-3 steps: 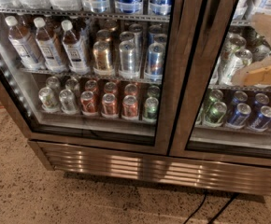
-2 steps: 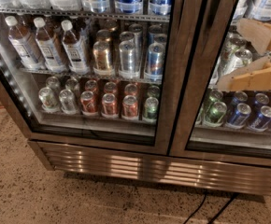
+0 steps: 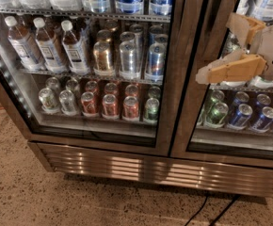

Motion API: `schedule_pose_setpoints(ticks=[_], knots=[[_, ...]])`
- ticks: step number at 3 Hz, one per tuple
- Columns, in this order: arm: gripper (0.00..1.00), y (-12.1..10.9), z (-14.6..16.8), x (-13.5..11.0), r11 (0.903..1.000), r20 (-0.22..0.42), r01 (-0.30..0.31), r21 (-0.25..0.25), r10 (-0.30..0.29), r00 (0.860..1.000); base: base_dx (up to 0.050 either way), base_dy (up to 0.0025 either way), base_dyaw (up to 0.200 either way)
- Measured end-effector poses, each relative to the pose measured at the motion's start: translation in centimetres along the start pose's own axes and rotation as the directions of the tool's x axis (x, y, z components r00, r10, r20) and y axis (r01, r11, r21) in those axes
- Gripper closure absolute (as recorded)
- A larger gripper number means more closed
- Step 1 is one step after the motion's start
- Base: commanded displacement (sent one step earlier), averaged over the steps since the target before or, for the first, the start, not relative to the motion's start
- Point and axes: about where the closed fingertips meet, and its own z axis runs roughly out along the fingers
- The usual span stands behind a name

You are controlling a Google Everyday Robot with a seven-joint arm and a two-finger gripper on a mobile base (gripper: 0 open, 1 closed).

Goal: Open left fridge door

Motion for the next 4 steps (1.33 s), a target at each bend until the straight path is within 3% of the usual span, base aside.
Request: schedule_pose_setpoints(ticks=[1, 2, 3, 4], knots=[[0.00, 0.0, 0.0, 0.0, 1.0000, 0.000, 0.000, 0.000, 0.000, 1.000, 0.000, 0.00000, 0.000], [0.00, -0.8, -3.3, 0.2, 0.9963, 0.033, -0.013, 0.085, 0.010, 0.999, 0.000, 0.00000, 0.000], [0.00, -1.5, -6.8, 0.4, 0.9854, 0.065, -0.027, 0.168, 0.016, 0.998, 0.000, 0.00000, 0.000], [0.00, -1.5, -6.7, 0.4, 0.9858, 0.065, -0.027, 0.166, 0.016, 0.998, 0.000, 0.00000, 0.000]])
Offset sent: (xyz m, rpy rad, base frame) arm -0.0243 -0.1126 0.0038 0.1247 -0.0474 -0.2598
